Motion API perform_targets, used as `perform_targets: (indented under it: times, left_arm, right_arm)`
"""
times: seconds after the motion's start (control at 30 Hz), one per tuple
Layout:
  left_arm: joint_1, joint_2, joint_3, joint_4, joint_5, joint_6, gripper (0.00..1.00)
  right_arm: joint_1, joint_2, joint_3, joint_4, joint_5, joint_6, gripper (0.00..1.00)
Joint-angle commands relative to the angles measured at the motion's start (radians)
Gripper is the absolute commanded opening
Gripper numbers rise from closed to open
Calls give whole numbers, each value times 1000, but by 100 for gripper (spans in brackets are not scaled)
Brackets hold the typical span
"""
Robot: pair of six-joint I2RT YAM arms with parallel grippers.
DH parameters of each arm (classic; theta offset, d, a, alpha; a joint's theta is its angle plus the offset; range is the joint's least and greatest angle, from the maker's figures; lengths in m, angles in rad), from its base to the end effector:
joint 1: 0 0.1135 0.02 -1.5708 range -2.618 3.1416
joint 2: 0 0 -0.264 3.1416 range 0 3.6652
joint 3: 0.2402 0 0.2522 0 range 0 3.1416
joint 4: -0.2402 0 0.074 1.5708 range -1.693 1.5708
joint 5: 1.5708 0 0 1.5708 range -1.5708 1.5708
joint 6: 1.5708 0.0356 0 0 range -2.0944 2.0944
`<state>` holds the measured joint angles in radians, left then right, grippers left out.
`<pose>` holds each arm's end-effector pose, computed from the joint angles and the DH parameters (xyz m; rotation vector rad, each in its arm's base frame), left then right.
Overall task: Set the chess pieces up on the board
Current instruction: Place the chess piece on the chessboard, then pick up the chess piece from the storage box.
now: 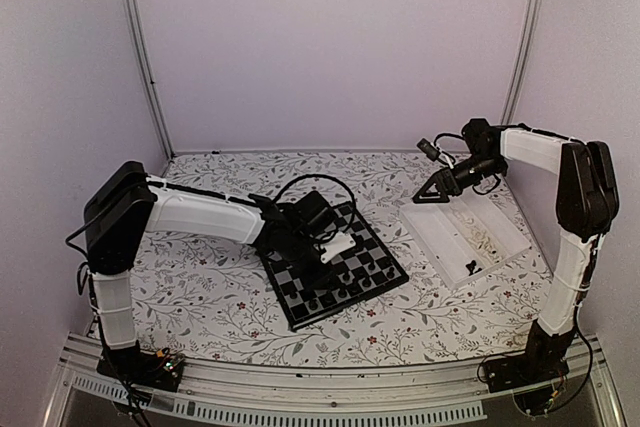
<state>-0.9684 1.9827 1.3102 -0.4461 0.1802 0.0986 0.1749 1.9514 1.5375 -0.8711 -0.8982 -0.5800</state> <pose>0.2227 -0.3351 0.1517 1.4554 2.3511 -0.4945 0.3827 0.0959 0.2227 -1.0723 2.2388 1.0974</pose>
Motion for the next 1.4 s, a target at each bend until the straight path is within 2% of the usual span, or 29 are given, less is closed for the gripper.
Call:
perform_targets:
  times: [0.0,0.27,0.37,0.47,0.57,0.7,0.77,0.87,0.9,0.97,1.07,1.17,1.37]
  left_arm:
    - [13,19,14,-7,10,-2,24]
    - [13,-3,20,-11,-13,-3,32]
    - [13,-50,42,-44,-48,12,34]
    - [13,-116,70,-77,-66,44,36]
    - [15,-175,100,-104,-114,79,38]
    - [17,-229,141,-121,-116,97,39]
    - [16,-243,166,-94,-112,101,39]
    - [17,-248,201,-12,-124,92,40]
    - [16,-248,207,15,-129,92,40]
    - [17,-248,199,80,-143,95,40]
    - [17,-249,161,156,-162,101,40]
    - [20,-250,112,196,-157,100,40]
    - [23,-242,58,219,-153,94,40]
  right_arm:
    - [-2,-39,-10,-7,-1,-13,99]
    - [-2,-43,-2,-15,-8,-14,99]
    - [-2,-44,61,-63,1,-21,99]
    - [-3,-45,173,-119,65,-35,99]
    - [-5,-72,242,-102,174,-15,99]
    - [-26,-170,179,84,346,26,99]
    - [-56,-231,117,160,337,38,99]
    - [-67,-238,98,86,300,-61,99]
    - [-66,-209,122,16,304,-108,97]
    - [-67,-157,160,-119,340,-250,78]
    - [-65,-128,106,-222,425,-416,59]
    - [-41,-208,-65,-197,531,-595,52]
    - [65,-428,-427,-40,826,-834,47]
